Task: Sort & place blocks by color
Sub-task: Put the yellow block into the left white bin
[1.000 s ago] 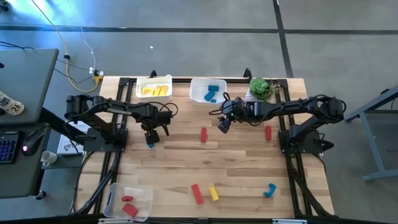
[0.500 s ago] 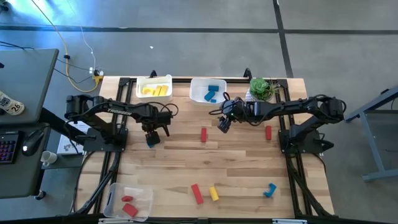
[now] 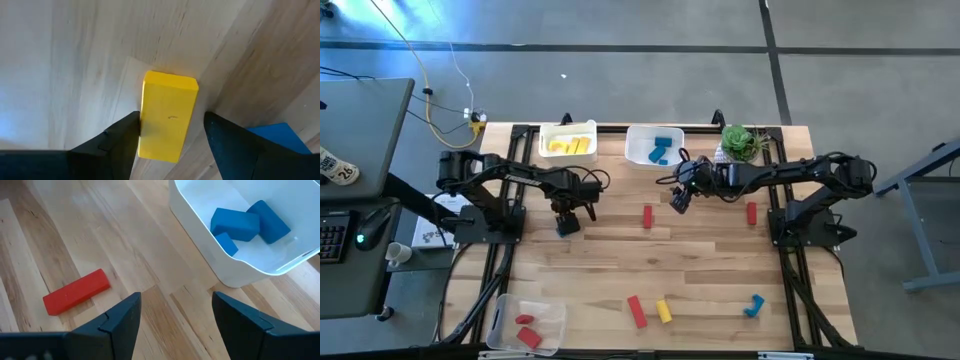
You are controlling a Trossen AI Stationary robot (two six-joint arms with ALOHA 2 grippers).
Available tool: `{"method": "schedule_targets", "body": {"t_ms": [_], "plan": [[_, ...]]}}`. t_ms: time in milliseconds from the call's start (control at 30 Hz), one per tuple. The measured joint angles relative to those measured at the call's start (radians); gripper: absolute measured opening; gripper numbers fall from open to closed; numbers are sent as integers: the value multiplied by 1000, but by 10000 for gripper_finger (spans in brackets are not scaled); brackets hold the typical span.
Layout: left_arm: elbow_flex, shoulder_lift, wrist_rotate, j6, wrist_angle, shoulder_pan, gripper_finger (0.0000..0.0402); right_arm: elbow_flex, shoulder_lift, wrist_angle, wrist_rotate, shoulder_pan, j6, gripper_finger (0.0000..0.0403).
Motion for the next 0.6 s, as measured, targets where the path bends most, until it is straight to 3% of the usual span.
{"method": "schedule_targets", "body": {"t_ms": [100,333,600], "plan": [[-3,-19,0,0,8,-1,189,0,0,0,0,0,0,231],[-2,-38,-2,0,10,-1,96,0,0,0,-2,0,-2,231],[-2,-47,-11,0,15,-1,93,0,0,0,-3,0,-3,231]]}}
